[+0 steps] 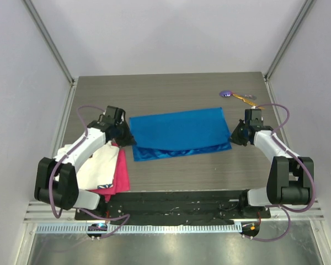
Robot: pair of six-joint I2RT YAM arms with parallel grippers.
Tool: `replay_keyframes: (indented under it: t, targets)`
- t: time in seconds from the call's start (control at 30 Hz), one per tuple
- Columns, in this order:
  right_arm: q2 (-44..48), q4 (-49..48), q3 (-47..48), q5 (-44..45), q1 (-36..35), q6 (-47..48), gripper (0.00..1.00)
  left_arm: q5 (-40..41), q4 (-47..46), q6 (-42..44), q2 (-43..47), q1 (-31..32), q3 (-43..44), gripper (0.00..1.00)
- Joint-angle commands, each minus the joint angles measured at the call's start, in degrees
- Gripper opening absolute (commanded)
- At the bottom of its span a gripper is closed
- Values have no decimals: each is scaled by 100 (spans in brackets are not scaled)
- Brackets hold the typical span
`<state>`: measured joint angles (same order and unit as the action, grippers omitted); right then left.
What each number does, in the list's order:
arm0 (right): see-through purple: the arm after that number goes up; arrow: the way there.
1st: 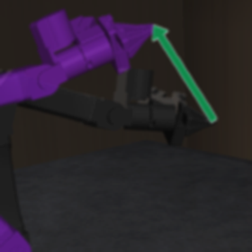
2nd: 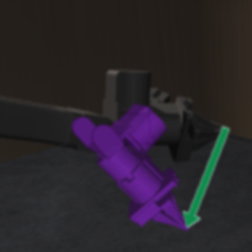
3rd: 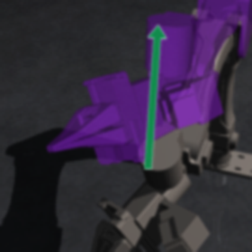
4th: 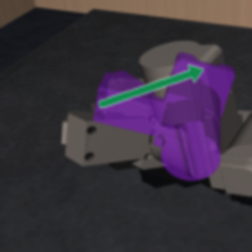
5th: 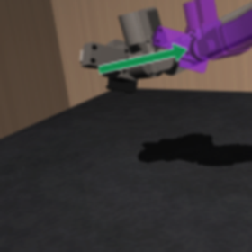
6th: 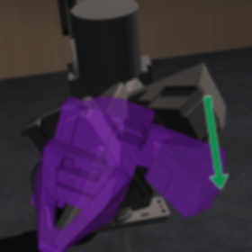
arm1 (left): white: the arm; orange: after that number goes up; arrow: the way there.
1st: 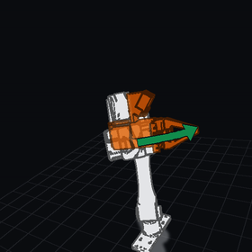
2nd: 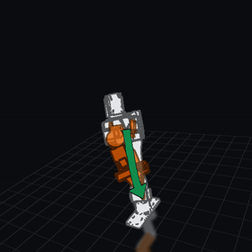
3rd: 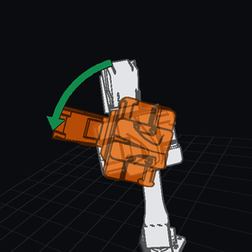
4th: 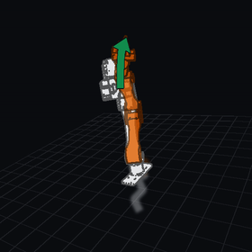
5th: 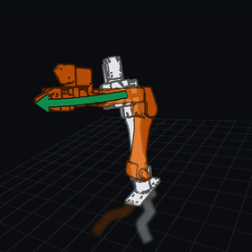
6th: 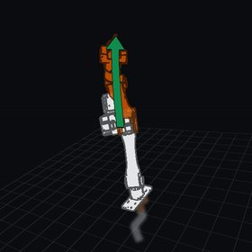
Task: Fold the napkin into a case and place the utensils inside
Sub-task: Fold and flatten the napkin at the center of the board.
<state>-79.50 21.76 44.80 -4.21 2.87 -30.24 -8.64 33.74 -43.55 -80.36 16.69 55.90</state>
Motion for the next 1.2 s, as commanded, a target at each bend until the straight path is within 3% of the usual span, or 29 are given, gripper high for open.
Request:
replay_keyframes:
  t: [0.0,0.27,0.63,0.97,1.17]
  targets:
    - [-91,4,82,245,47,-35,1,-94,-121,-198,-15,150,-553,0]
    - [-583,-400,-50,228,55,-35,1,30,-368,-215,-542,238,-765,0]
    - [-566,-383,-23,385,64,-87,1,82,-130,-189,-147,282,-589,0]
    - [-663,-453,-567,843,161,-605,1,221,-552,-119,-1368,282,-282,0]
    - [13,-409,-1042,676,161,-966,1,504,-254,171,-1580,282,158,0]
